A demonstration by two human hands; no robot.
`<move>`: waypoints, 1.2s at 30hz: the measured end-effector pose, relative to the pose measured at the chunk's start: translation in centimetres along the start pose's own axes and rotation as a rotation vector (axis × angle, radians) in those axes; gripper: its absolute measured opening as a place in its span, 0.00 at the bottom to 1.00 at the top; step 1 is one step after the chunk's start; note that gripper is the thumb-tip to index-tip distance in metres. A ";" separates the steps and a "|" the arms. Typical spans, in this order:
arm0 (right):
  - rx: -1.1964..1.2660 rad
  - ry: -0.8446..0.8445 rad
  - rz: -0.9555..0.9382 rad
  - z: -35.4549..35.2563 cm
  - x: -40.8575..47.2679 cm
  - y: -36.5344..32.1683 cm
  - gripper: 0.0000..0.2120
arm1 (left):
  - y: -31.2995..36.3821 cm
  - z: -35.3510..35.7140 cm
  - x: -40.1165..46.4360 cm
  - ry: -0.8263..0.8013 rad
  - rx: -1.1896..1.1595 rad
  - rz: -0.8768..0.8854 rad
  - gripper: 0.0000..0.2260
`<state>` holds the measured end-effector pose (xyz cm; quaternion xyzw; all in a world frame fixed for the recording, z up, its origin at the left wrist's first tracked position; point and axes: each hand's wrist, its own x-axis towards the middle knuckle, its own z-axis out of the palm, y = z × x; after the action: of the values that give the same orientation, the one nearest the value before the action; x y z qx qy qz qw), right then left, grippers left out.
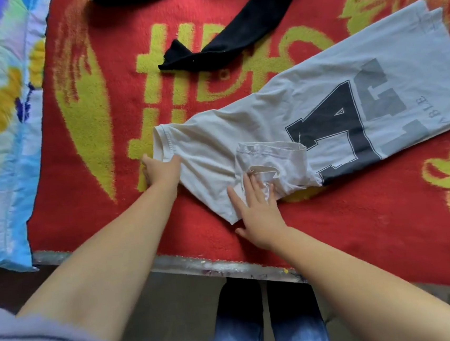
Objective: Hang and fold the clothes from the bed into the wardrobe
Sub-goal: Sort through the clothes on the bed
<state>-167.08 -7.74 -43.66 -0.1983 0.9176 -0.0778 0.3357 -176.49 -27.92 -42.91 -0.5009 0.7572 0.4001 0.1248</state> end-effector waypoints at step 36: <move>0.067 0.203 0.184 -5.1 -4.9 11.2 0.32 | 8.7 6.9 -5.9 -0.629 0.168 0.399 0.06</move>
<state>-170.40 4.51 -39.99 -0.0931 0.9580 -0.0971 0.2533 -182.69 -17.42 -39.67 -0.1843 0.7946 0.4874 0.3115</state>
